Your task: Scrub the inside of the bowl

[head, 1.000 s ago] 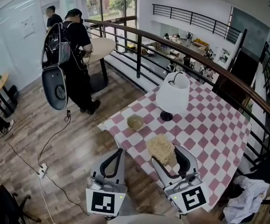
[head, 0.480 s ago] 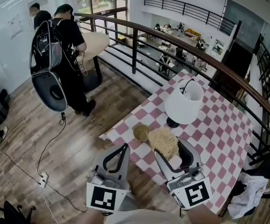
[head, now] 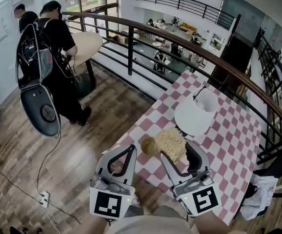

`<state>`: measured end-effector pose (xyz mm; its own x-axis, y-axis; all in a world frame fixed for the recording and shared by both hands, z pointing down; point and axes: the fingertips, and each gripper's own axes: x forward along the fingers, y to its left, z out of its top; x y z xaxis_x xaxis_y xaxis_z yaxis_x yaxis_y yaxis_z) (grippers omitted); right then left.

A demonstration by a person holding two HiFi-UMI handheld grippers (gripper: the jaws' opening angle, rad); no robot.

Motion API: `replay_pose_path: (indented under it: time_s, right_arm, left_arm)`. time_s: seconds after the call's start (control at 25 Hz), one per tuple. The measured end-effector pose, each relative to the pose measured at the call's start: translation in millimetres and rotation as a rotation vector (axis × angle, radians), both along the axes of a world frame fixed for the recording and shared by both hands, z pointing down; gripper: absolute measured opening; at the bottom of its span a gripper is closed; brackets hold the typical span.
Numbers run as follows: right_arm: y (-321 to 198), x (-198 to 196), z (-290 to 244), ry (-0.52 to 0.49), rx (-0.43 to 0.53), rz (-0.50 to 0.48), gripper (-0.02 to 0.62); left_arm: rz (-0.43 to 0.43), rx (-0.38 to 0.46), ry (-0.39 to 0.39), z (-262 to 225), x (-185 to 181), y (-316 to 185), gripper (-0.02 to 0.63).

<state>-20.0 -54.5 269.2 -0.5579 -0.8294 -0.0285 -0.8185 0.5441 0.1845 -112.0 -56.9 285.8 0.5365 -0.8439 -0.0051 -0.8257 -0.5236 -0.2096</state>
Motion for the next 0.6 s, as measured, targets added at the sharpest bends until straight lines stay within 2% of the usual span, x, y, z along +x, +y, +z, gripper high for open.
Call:
replay_pose_path:
  time_s: [0.12, 0.4, 0.48, 0.6]
  right_arm:
    - [-11.0, -3.3, 3.3, 0.008, -0.009, 0.005, 0.253]
    - [-38.5, -1.2, 17.8, 0.034, -0.051, -0.003, 0.253]
    - [-47.0, 0.9, 20.5, 0.031, -0.058, -0.009, 0.253]
    - [-57.7, 3.7, 24.0, 0.012, -0.072, -0.019, 0.253]
  left_arm:
    - [0.029, 0.002, 0.02, 0.4, -0.8, -9.3, 0.014]
    - [0.017, -0.083, 0.084, 11.6, -1.5, -30.2, 0.014]
    - [0.022, -0.088, 0.072, 12.5, 2.5, -37.9, 0.014]
    - [-0.015, -0.078, 0.04, 15.4, 3.3, -48.3, 0.015]
